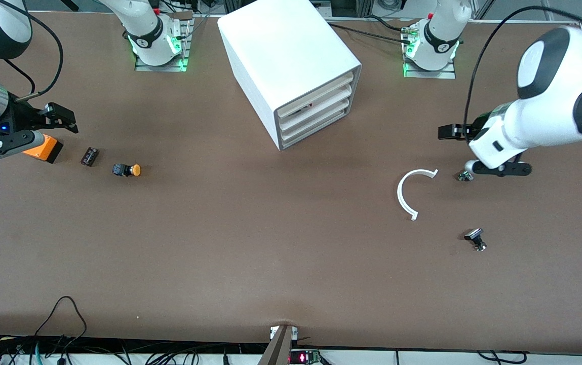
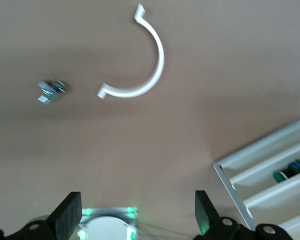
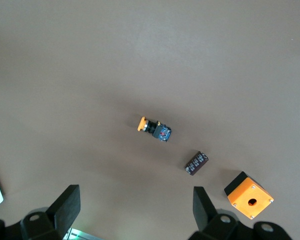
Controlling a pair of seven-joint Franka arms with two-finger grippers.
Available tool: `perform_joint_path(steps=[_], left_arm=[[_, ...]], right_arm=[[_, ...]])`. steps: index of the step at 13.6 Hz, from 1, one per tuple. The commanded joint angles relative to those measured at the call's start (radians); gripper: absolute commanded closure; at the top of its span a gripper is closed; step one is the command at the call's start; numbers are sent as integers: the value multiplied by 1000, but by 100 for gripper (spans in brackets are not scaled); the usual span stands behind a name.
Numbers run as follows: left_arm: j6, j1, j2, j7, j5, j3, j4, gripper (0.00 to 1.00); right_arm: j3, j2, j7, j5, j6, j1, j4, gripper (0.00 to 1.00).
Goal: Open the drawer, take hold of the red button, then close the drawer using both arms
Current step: 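Move the left gripper to the drawer handle while the right gripper rises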
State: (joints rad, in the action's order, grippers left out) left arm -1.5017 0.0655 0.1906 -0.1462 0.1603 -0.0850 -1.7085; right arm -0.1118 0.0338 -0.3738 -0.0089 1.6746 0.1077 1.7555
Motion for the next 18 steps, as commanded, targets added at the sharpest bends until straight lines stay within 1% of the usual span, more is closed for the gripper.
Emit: perform_joint_path(steps=[1,3,5,7,9,12,15,18], left_arm=[[3,-4,22,8,120,2,-83,0],[0,-4,44,8,227,2,-137,0],[-3,-4,62,10,304,-2,-183,0],[-21,-4,79,11,340,-21,-229,0],[-69,-3,98,14,367,-59,-269,0],[-142,-1,128,19,404,-123,-298,0],[-187,29,142,22,487,-142,-312,1],[-224,34,145,27,537,-192,-312,4]], right_arm=[[1,6,-10,12,-18,43,-33,0],[6,6,-1,12,-18,75,-45,0],[9,0,4,9,-19,101,-51,0],[4,-2,1,10,-18,99,-71,0],[1,5,-2,10,-22,98,-76,0],[3,18,-8,0,-49,101,-79,0],[7,27,-10,1,-42,104,-102,0],[12,46,-7,7,-35,116,-142,0]])
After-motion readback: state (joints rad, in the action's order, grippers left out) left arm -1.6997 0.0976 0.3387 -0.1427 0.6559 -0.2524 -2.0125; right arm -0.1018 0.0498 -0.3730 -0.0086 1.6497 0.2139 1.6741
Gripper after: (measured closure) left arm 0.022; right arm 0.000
